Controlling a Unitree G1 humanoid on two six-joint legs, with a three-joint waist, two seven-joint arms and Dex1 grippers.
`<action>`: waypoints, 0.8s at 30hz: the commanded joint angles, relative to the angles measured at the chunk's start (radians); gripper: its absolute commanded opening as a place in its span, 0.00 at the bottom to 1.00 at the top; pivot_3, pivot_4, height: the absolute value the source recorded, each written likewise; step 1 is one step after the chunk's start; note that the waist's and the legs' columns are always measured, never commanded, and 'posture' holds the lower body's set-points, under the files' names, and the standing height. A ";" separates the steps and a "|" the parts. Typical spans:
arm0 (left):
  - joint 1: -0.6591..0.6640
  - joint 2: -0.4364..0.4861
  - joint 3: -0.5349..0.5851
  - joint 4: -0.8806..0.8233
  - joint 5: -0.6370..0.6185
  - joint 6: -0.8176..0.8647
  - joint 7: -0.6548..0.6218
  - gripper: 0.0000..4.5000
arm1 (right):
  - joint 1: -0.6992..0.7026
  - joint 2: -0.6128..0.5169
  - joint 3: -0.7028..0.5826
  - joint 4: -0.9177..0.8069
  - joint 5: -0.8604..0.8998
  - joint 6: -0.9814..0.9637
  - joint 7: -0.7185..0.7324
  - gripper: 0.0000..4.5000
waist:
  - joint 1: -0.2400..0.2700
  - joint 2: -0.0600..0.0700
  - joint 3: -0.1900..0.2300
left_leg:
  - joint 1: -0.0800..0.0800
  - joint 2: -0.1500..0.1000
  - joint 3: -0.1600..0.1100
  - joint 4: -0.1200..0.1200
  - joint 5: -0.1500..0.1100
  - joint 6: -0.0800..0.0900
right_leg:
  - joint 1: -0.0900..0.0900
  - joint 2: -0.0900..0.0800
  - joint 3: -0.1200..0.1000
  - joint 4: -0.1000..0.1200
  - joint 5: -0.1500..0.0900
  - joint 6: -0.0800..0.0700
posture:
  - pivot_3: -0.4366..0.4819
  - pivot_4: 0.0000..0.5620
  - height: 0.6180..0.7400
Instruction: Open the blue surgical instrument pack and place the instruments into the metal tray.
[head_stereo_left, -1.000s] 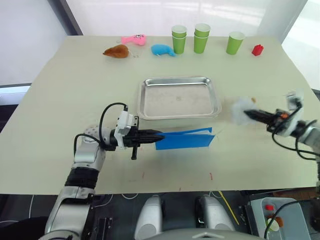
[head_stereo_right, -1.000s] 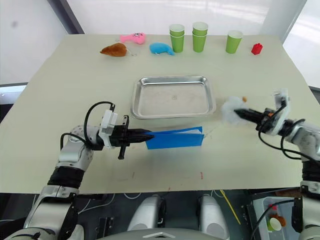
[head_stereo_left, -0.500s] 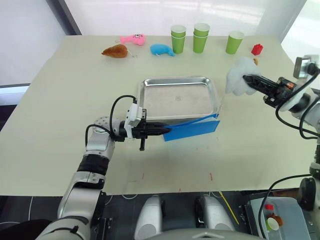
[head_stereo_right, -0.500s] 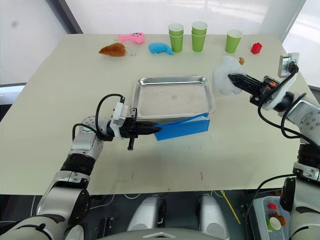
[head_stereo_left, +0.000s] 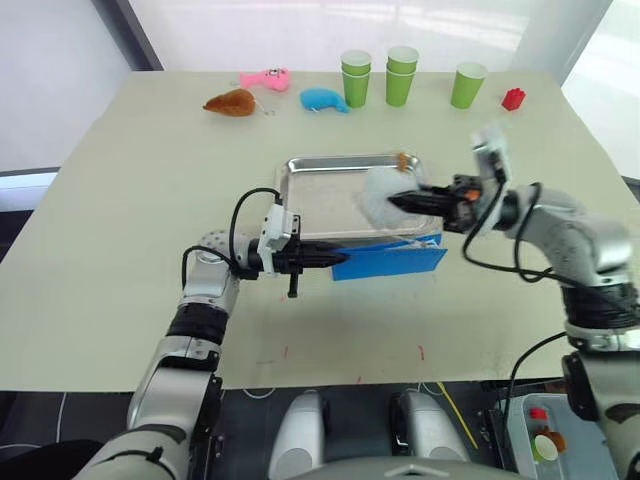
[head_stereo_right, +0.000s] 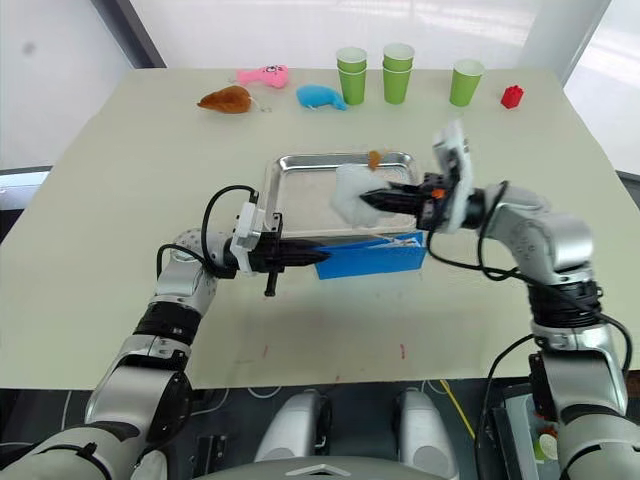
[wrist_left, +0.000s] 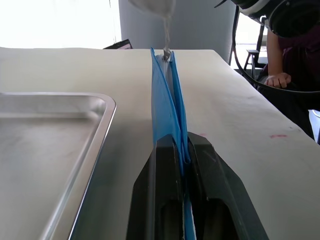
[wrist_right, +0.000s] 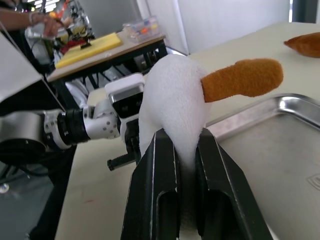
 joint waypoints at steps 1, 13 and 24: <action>0.000 -0.006 -0.014 0.016 0.015 -0.014 -0.018 0.00 | -0.022 0.046 0.024 -0.036 -0.037 -0.082 -0.006 0.01 | 0.000 0.000 0.000 | 0.000 0.000 0.000 0.000 0.000 0.000 | 0.000 0.000 0.000 0.000 0.000 0.000 | 0.48 0.27 1.00; -0.006 -0.011 -0.017 0.047 0.023 -0.033 -0.028 0.00 | -0.001 0.182 0.011 -0.164 -0.024 -0.137 -0.092 0.01 | -0.001 0.000 0.000 | 0.000 0.000 0.000 0.001 0.000 0.000 | 0.000 0.000 0.000 0.001 0.000 0.000 | 0.48 0.27 1.00; -0.004 -0.015 -0.022 0.073 0.029 -0.050 -0.036 0.00 | 0.147 0.194 0.153 -0.245 -0.195 -0.336 -0.076 0.01 | -0.001 0.000 0.000 | 0.000 0.000 -0.001 0.002 0.000 0.000 | 0.000 0.001 0.000 0.001 0.000 0.000 | 0.48 0.27 1.00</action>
